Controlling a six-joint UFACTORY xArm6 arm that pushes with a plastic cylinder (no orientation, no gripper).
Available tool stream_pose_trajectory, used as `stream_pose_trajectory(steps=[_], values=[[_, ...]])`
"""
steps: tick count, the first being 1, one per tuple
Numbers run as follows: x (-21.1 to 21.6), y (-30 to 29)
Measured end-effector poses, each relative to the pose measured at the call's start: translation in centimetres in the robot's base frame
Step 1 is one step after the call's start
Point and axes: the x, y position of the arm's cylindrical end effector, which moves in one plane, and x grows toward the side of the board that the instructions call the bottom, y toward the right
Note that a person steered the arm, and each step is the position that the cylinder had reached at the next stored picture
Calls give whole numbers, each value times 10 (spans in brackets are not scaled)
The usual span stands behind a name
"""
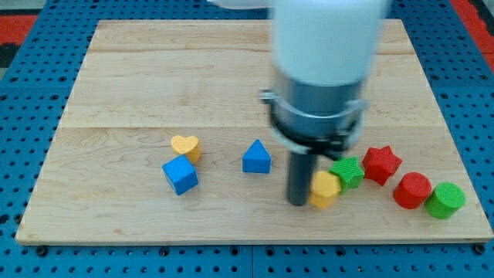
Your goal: Move the blue cube towards the yellow hexagon
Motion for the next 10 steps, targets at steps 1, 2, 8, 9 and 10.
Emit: stream_pose_trajectory(steps=[1,2,8,9,10], values=[[-9,5],[9,-80],[-35,-198],[-35,-154],[-35,-67]])
